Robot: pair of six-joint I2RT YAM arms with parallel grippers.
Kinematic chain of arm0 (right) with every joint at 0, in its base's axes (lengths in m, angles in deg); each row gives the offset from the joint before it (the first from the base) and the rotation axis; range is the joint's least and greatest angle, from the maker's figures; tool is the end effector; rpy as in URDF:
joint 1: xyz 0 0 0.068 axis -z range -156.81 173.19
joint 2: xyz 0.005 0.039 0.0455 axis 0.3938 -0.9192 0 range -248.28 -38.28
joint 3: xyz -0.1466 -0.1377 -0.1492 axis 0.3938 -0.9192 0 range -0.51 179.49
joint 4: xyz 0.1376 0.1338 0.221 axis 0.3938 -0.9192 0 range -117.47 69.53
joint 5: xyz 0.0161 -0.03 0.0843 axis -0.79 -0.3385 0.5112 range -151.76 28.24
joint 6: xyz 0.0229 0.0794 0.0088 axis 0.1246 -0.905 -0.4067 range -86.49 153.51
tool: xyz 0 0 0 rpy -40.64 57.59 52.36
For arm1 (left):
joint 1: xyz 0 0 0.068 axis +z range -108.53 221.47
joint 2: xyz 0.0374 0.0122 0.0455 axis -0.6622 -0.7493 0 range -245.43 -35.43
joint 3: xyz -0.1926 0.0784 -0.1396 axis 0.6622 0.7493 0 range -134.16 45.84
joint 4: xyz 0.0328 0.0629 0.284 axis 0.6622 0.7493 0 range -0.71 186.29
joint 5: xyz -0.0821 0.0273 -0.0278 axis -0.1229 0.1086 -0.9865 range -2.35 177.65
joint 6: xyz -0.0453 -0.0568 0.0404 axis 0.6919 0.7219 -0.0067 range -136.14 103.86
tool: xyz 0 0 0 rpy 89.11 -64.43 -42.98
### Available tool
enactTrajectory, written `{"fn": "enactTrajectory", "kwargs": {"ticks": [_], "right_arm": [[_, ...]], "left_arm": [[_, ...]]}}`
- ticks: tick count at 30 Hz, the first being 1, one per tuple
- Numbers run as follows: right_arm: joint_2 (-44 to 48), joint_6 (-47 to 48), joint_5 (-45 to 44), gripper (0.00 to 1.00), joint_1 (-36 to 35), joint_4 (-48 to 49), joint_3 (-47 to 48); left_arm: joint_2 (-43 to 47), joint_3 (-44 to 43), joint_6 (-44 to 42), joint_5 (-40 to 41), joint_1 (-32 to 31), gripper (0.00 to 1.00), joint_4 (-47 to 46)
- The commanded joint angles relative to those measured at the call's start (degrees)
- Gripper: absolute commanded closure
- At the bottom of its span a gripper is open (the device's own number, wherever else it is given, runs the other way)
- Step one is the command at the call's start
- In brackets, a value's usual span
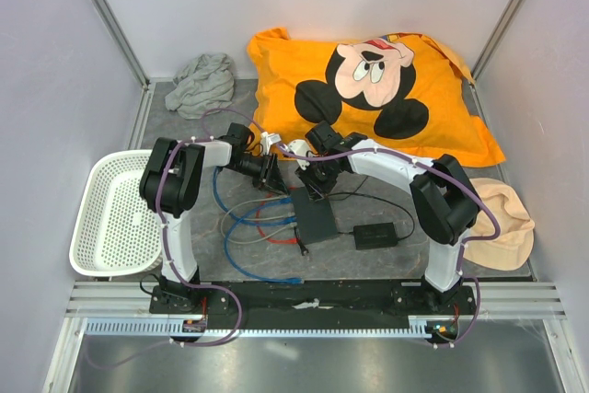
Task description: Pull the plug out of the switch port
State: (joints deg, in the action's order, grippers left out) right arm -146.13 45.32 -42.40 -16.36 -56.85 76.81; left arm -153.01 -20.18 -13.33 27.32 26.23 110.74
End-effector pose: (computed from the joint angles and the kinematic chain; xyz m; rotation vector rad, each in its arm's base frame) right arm 0.3083 0.2858 0.1221 -1.2881 2.4561 0.5945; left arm 0.3534 -0.1616 0.0413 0.5073 2.5670 -1.5575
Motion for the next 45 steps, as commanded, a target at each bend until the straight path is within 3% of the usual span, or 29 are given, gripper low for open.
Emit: {"fn": "enactTrajectory", "kwargs": {"ticks": [1,15,21,25,27,45], "right_arm": [[-2.5,0.2,-2.7,0.76,-0.3,0.9,0.7],[-3.1,0.2,-3.0,0.77,-0.4,0.8,1.3],[-3.2,0.3,-3.2,0.77,-0.4,0.9,1.2],[-3.1,0.4,-3.3,0.77,-0.5,0.9,0.9],[-3.0,0.5,-3.4,0.78,-0.6,1.0,0.6],[-2.3,0.3,-6.5,0.82,-1.1,1.5,-4.2]], "left_arm": [[-0.7,-2.0,-0.3,-2.1,-0.4,0.67,0.8],[-2.5,-3.7,-2.5,-2.3,-0.9,0.67,4.6],[-3.5,-4.4,-2.5,-3.0,-1.1,0.78,5.1],[-4.1,-4.8,-2.7,-3.6,-1.1,0.95,5.6],[-4.2,-5.0,-2.7,-3.6,-1.1,0.98,5.7],[-5.0,-5.3,-6.8,-2.6,0.7,0.98,10.2]]}}
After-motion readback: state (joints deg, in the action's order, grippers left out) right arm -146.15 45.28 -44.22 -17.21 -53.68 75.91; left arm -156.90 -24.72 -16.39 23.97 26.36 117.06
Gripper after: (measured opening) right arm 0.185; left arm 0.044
